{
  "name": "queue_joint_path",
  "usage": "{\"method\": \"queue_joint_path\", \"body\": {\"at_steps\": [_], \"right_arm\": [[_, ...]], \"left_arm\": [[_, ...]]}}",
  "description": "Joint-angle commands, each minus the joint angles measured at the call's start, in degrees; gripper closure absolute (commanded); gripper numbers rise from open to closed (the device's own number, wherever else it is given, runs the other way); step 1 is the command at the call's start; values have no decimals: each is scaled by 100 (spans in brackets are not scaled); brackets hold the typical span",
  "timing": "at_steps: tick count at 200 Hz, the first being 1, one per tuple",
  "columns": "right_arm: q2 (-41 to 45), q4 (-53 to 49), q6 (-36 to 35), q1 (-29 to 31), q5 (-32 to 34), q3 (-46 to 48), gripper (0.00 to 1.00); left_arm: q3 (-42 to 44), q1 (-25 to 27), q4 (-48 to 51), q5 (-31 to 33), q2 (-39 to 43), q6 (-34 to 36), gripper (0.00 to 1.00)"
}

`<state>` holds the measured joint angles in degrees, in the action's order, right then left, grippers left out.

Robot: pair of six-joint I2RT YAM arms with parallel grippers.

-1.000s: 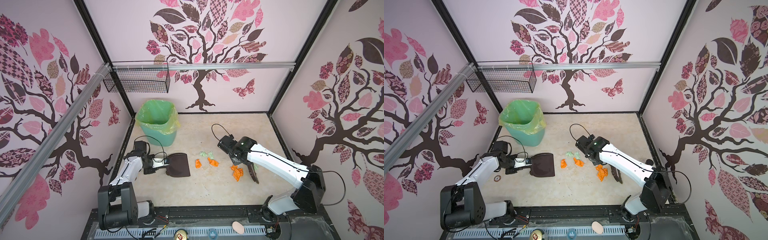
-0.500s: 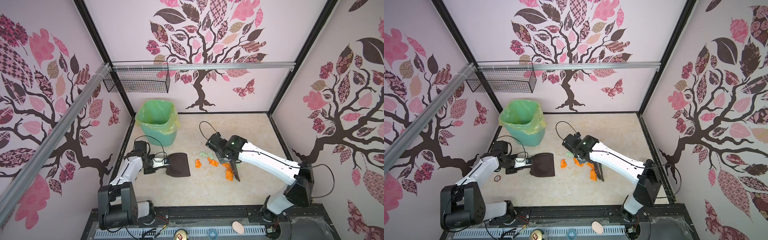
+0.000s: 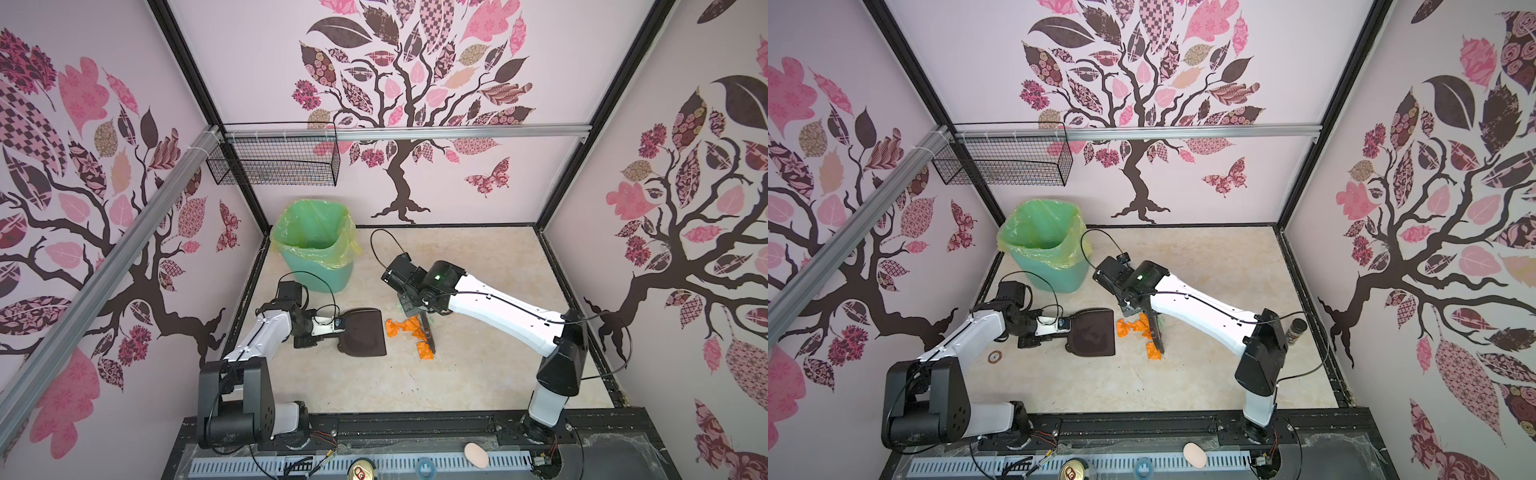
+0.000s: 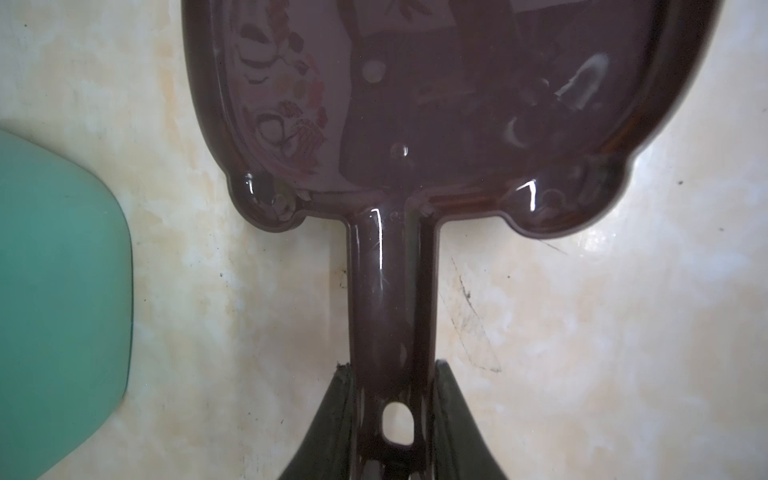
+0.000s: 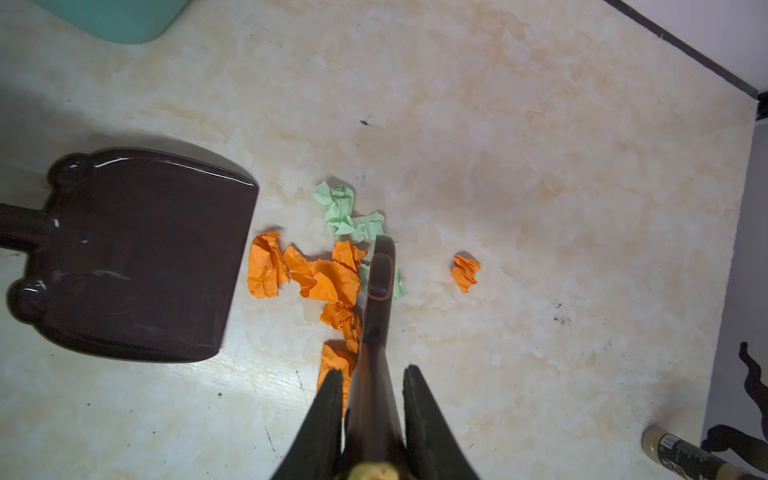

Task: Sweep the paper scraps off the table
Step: 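Brush orange and green scraps into the dustpan held by the left gripper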

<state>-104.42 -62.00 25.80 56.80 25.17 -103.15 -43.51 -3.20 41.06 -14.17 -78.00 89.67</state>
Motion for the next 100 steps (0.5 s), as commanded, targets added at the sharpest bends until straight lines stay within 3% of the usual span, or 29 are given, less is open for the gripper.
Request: {"method": "queue_joint_path", "body": {"at_steps": [1,46,80,100], "right_arm": [[-391,-117,-38,134,-144,-538,100],[-809,-362,-161,271,-56,-1631,100],[-843,-1125,-263,271,653,-2442,100],[-729,-948,-897,208,960,-2526,100]], "left_arm": [[-245,133,-69,2,-89,-146,97],[-232,423,-103,42,-65,-351,97],[-167,433,-118,107,-103,-336,98],[-86,430,-129,114,-94,-314,98]]}}
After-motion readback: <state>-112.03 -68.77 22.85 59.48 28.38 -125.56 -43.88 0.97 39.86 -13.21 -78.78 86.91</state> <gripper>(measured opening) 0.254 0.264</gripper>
